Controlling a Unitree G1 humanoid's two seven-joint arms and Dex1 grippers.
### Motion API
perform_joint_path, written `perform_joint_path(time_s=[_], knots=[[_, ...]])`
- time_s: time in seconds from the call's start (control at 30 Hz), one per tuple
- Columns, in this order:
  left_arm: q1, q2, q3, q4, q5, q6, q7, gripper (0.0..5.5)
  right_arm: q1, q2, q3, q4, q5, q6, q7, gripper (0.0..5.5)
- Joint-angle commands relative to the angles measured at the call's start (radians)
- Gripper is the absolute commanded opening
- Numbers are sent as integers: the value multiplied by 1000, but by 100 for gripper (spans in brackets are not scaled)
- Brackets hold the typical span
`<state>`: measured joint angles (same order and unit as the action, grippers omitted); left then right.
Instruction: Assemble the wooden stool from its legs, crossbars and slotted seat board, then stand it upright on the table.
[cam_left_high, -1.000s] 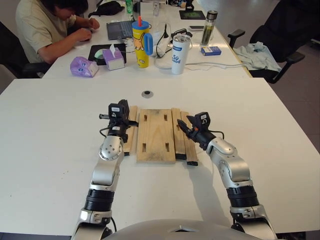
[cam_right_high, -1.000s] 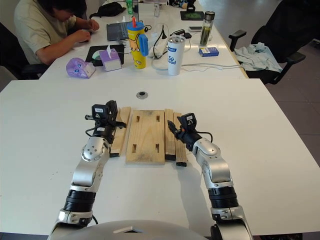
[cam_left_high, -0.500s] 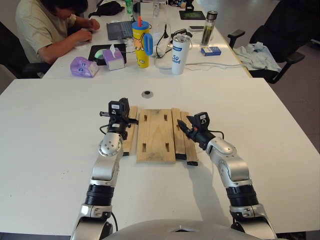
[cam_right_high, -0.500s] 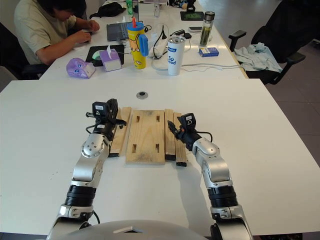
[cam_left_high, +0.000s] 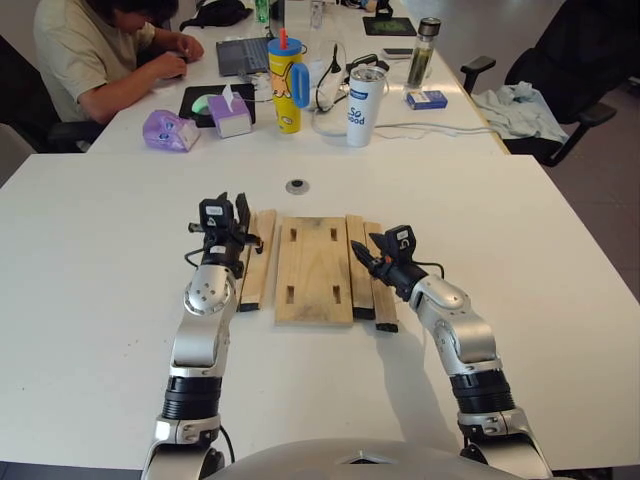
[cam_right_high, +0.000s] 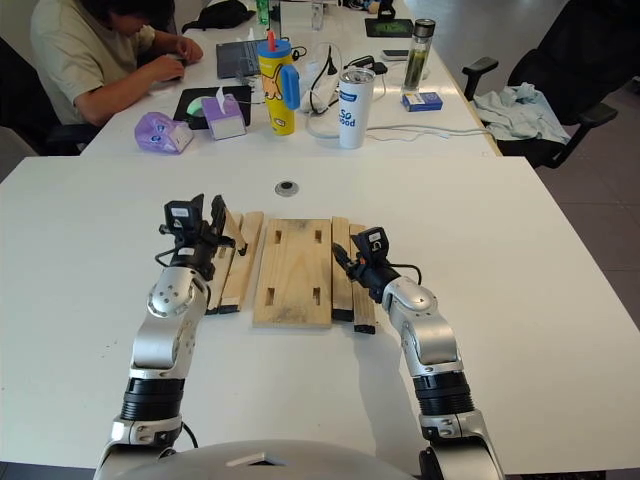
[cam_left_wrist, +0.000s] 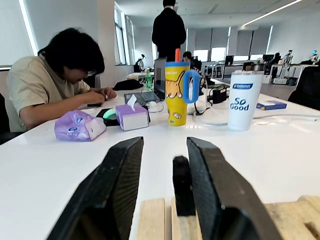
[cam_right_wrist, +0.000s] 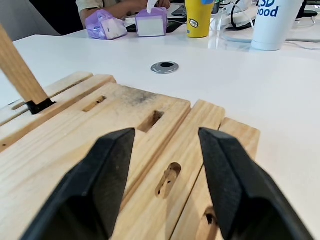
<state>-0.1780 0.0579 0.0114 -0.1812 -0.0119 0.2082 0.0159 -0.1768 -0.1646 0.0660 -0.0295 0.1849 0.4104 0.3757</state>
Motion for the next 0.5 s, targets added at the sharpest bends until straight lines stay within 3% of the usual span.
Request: perform_joint_path(time_s=[0.03, 0.1, 0.23, 0.43, 0.5], knots=[[-79, 10, 38, -69, -16, 57, 12, 160, -4, 9, 1, 11, 3, -6, -4, 235], [-148, 18, 50, -66, -28, 91, 3, 160, -3, 11, 0, 16, 0, -10, -7, 235], [-292, 43, 86, 25, -77, 146, -35, 104, -11, 17, 0, 31, -7, -21, -14, 235], [-375, 61, 89, 145, -105, 168, -80, 14, -27, 28, -1, 50, -13, -37, -19, 235], [-390, 62, 84, 196, -107, 162, -90, 10, -29, 31, 2, 55, -15, -41, -20, 235]])
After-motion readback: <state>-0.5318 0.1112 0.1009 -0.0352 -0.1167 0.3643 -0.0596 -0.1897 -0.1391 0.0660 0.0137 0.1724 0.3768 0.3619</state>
